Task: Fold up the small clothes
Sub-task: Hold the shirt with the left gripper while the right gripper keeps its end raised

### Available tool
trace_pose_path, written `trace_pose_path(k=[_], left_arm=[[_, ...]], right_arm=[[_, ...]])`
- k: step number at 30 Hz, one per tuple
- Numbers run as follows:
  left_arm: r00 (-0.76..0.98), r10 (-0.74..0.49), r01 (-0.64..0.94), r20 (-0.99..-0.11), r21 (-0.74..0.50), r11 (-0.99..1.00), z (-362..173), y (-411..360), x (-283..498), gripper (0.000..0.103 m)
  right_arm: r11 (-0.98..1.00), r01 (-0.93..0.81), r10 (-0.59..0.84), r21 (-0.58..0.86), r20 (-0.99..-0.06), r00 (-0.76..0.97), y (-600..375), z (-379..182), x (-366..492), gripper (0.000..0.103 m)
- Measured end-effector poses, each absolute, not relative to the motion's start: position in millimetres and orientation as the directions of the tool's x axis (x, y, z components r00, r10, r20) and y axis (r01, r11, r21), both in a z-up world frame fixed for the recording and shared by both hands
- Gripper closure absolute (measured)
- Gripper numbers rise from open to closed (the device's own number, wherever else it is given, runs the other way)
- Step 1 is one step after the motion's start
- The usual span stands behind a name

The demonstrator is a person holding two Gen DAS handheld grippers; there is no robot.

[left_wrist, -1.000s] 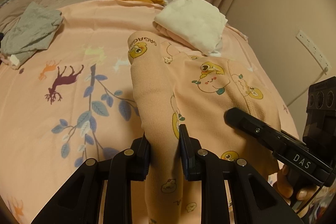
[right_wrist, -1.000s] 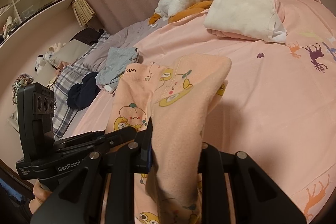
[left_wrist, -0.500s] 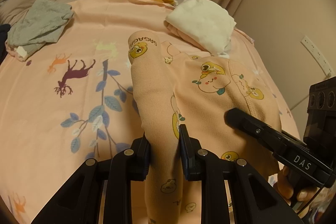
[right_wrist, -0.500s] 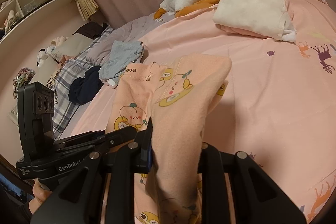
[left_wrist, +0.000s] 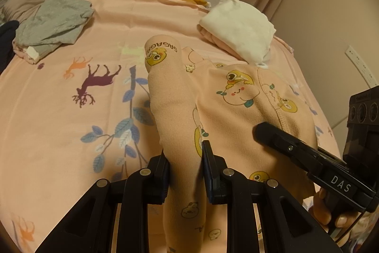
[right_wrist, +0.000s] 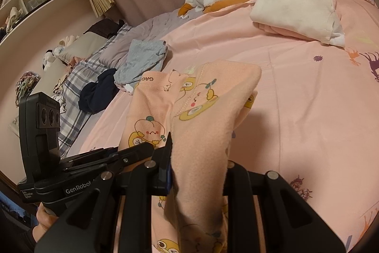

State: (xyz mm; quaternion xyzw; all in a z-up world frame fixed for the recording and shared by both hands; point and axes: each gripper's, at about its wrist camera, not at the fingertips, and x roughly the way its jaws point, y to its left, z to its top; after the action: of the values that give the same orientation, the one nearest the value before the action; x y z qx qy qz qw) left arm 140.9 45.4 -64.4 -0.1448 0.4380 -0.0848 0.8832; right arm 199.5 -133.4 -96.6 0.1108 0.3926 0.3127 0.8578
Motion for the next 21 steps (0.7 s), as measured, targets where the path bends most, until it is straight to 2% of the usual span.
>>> trace_pose_path(k=[21], left_arm=[[0.583, -0.265, -0.027, -0.768, -0.344, 0.938, -82.4, 63.7, 150.1, 0.081]], right_arm=[[0.779, -0.457, 0.62, 0.43, -0.637, 0.458, -108.0, -109.5, 212.2, 0.081]])
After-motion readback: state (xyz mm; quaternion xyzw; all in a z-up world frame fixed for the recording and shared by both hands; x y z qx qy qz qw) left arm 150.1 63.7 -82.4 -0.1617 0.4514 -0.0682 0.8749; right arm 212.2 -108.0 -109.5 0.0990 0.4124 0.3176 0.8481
